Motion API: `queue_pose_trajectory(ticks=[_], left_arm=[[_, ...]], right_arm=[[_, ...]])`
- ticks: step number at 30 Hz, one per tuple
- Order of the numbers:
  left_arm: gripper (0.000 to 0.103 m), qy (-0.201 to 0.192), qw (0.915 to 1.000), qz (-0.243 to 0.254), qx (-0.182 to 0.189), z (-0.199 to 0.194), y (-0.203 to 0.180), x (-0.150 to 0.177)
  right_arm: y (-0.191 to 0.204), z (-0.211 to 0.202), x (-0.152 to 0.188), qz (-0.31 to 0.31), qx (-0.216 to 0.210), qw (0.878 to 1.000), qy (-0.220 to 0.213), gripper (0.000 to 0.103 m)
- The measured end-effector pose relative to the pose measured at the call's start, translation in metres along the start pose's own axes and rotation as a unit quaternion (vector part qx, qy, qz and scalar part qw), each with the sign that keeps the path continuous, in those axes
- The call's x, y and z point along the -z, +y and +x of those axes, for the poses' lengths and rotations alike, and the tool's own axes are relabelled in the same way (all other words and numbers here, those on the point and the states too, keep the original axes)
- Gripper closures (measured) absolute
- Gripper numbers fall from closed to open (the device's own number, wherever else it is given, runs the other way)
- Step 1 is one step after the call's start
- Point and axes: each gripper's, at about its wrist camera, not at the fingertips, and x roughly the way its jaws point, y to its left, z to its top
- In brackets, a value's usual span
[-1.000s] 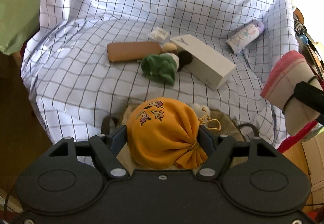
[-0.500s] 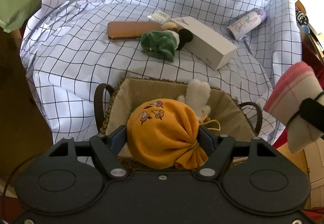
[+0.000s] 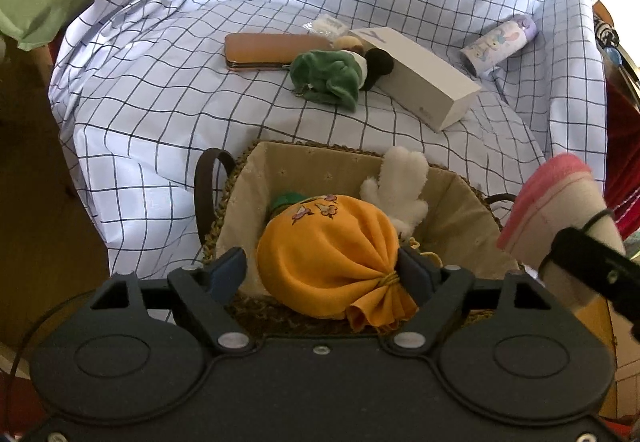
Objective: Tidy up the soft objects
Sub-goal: 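Carry the pouch and towel bundle over the basket with both tools, then open the left gripper to drop the pouch while the right drops the towel bundle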
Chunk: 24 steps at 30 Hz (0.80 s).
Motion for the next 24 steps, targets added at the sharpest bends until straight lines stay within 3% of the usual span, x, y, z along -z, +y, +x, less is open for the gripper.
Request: queue_pose_trajectory(ticks=[3,7,16,24], left_arm=[[0.025,-0.004,0.9999,-0.008,0.006,-0.002,0.003,0.000],[0.014,-0.021,0.9997,-0.011,0.002,-0.008,0.003,0.000],[0.014,-0.026,0.9994,-0.003,-0.023,-0.008,0.000,0.002],[0.014,-0.003,0.9990,0.000,-0.045,0.000,0.004,0.005]], right_arm=[[0.000,0.002,0.001,0.001,-0.002,1.000,0.005,0.034],[-0.001,0.003,0.000,0.000,-0.002,1.000,0.006,0.034],[-0.002,0.006,0.000,-0.003,-0.004,1.000,0.013,0.034],[-0.004,0.010,0.001,0.002,-0.003,1.000,0.022,0.033]])
